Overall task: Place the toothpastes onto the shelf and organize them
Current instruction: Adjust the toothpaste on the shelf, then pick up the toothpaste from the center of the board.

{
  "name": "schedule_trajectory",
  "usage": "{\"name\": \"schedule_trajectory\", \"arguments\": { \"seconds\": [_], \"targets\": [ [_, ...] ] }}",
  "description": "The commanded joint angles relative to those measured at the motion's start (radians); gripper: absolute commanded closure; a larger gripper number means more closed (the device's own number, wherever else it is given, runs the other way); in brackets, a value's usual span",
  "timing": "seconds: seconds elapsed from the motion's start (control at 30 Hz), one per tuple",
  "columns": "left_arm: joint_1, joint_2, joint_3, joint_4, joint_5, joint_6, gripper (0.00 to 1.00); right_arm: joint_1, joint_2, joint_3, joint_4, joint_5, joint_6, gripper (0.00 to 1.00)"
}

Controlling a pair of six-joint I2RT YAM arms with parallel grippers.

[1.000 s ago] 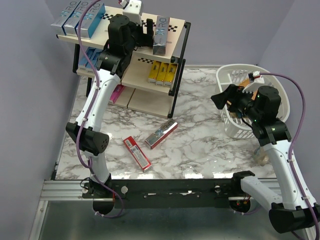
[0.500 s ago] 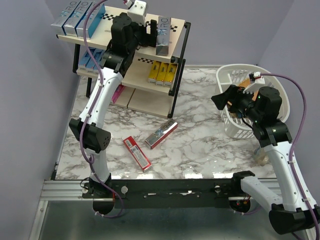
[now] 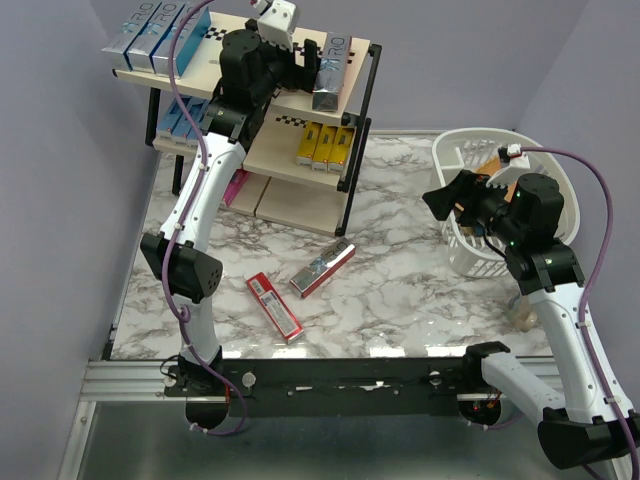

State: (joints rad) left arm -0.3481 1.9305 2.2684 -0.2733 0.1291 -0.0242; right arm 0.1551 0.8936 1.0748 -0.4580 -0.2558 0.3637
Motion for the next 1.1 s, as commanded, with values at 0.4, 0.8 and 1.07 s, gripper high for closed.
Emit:
{"name": "schedule_trajectory", "arguments": {
  "seconds": [0.4,0.8,1.07],
  "targets": [
    [0.038,-0.109,-0.055,0.106,-0.121,-0.014,0.01,-0.003,-0.007,-0.003,-0.008,0.000,-0.022,0.04],
    [0.049,-0.594,-0.558,0.095,-0.322,-0.031,0.01,-0.005,0.028,-0.041,-0.001,-0.046,0.006,0.04],
    [0.046,-1.038,-1.112,-0.027,-0.182,-0.071,0.01,-0.003,0.083,-0.150,0.045,-0.140,0.069,0.05]
  ]
}}
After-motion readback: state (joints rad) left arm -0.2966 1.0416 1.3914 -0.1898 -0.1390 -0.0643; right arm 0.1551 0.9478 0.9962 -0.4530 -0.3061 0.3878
